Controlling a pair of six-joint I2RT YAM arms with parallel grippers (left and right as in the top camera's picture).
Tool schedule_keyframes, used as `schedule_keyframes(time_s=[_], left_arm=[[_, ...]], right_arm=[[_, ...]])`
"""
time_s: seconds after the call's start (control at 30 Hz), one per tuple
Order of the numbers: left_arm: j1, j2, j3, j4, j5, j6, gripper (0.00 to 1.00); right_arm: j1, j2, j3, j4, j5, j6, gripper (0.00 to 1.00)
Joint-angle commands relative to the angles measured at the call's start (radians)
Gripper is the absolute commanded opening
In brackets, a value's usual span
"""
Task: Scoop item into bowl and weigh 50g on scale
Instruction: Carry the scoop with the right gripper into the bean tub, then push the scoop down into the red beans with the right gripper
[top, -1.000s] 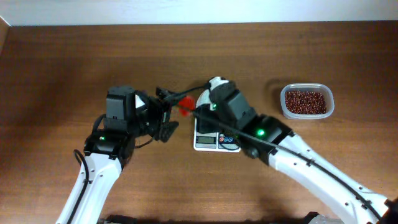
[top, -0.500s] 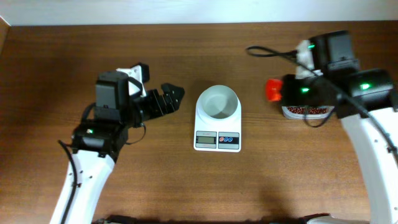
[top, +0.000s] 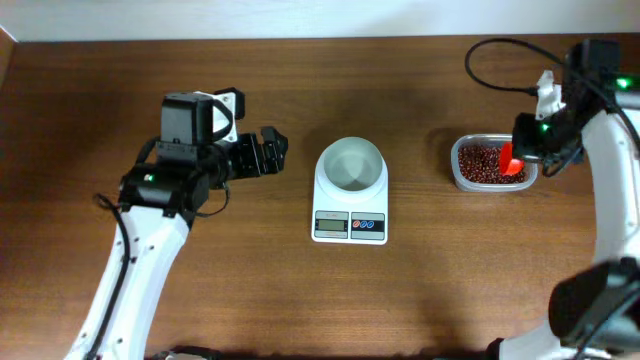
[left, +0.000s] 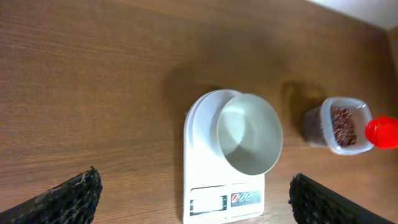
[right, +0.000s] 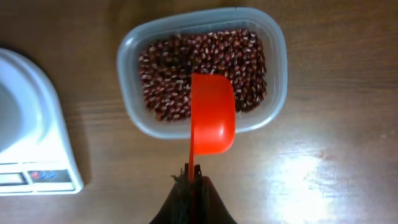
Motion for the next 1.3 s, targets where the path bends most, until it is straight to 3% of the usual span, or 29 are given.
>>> schedule_keyframes(time_s=[0.0,0.33,0.73,0.8,1.0,1.1,1.27], left_arm=[[-0.019,0.053,0.008,-0.003,-0.01,0.068,0.99],[-0.067,0.118,0.008,-0.001,-0.021,0.079,0.99],[-0.067,0.118,0.008,-0.002,-0.021,0.079,0.99],[-0.068,0.118,0.008,-0.002,-0.021,0.079,0.99],[-0.069,0.118,0.008,-0.001,-0.021,0.079,0.99],[-0.069,0.118,0.008,-0.001,-0.021,0.079,0.99],[-0.069,0.118,0.008,-0.002,-0.021,0.079,0.99]], right_arm=[[-0.012,0.074,0.013,0.047,0.011,-0.081,0.04],[-0.013,0.229,0.013,0.081,0.043,-0.086,0.04],[-0.013,0.292,0.006,0.138,0.087,-0.086,0.04],[-0.013,0.291,0.006,0.137,0.087,-0.086,0.15],[-0.013,0.291,0.025,0.109,0.087,-0.086,0.25],[-0.013,0.288,0.077,0.066,0.085,-0.086,0.37],[-0.013,0.286,0.158,0.016,0.001,-0.086,0.43]])
